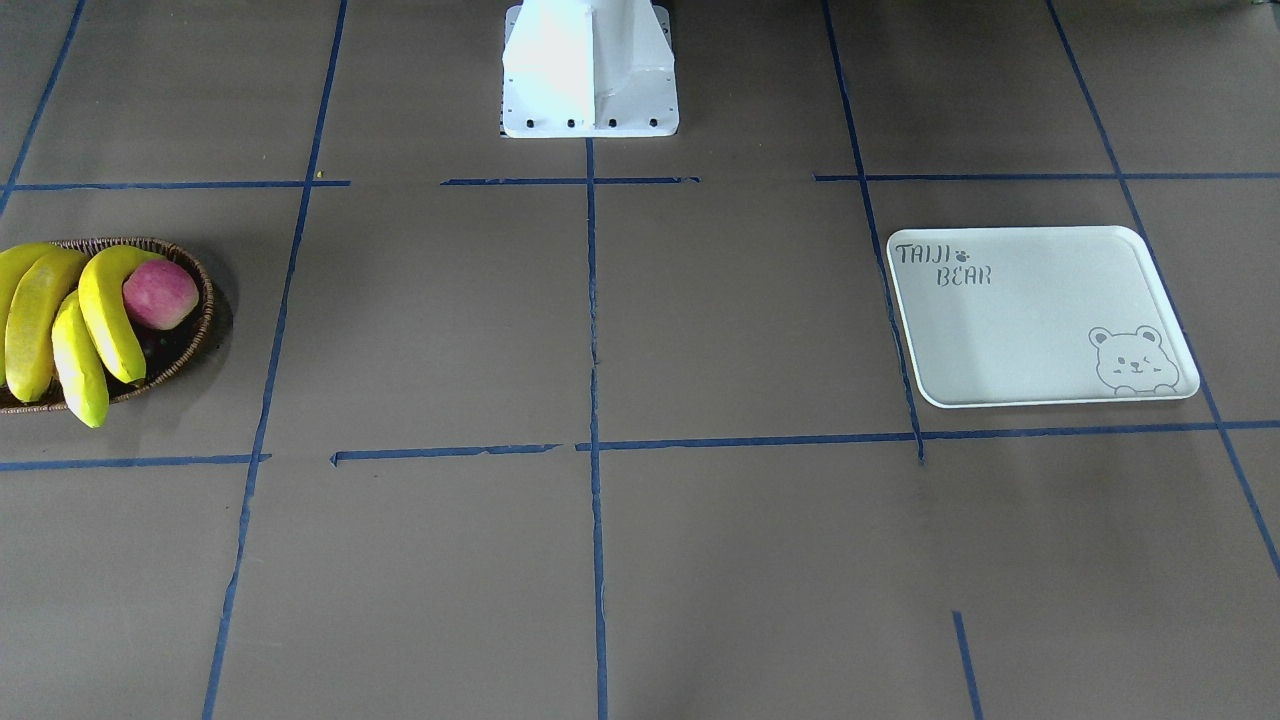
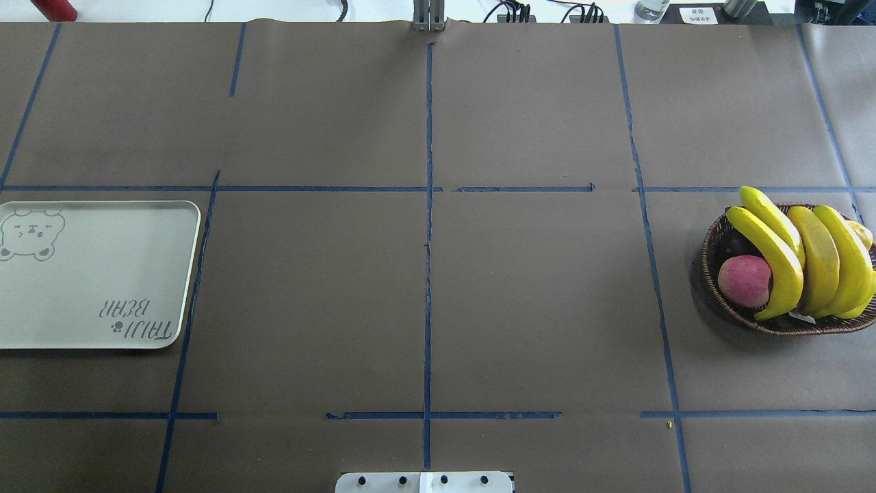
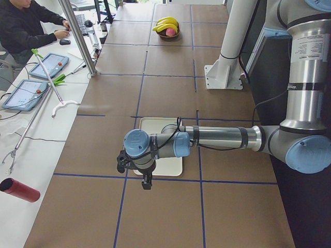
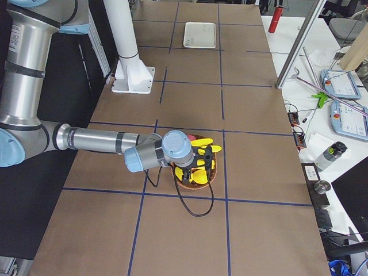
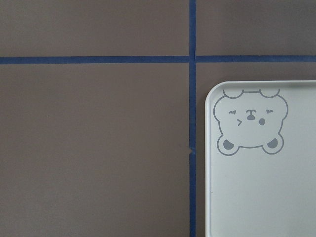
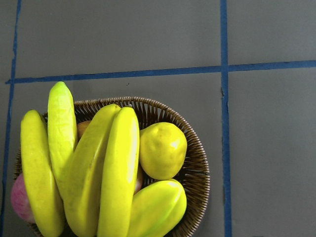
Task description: Transfer all bananas from basket to plate
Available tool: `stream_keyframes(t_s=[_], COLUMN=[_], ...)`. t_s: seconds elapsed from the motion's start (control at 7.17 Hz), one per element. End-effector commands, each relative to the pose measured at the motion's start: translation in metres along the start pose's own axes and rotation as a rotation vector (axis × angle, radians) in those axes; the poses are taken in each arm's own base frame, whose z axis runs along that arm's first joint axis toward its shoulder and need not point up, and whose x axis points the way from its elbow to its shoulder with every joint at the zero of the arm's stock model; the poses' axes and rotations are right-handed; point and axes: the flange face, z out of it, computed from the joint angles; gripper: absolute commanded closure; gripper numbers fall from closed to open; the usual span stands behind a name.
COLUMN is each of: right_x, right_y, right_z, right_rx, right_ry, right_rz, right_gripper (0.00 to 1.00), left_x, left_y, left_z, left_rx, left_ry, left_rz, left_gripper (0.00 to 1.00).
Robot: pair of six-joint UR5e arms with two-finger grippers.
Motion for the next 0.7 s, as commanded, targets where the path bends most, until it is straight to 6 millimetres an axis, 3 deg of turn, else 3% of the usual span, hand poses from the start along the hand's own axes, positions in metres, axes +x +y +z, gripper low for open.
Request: stream_keyframes(t_s=[0.0,0.14,0.56], right_x=[-0.018,-0.013,-0.037], right_y=[0.003,0.003,0.004], right_z=[0.026,0.031,0.061], right_rx=[-0.012,-0.004,-0.032], right_ry=[0.013,0.049,0.053], right_rz=[0.003,0.019,-0.015], right_gripper=[0.0,0.01,0.0], left_x=[0.002,0.006,0.008], left_y=[-0.002,-0.004,-0.005], left_z=[-0.002,-0.006,-0.007], left_rx=[0.005,0.012,0.015], left_ry=[-0.001,-0.001,0.0], left_rz=[0.006,0.013,-0.014], left_gripper=[0.0,0.0,0.0])
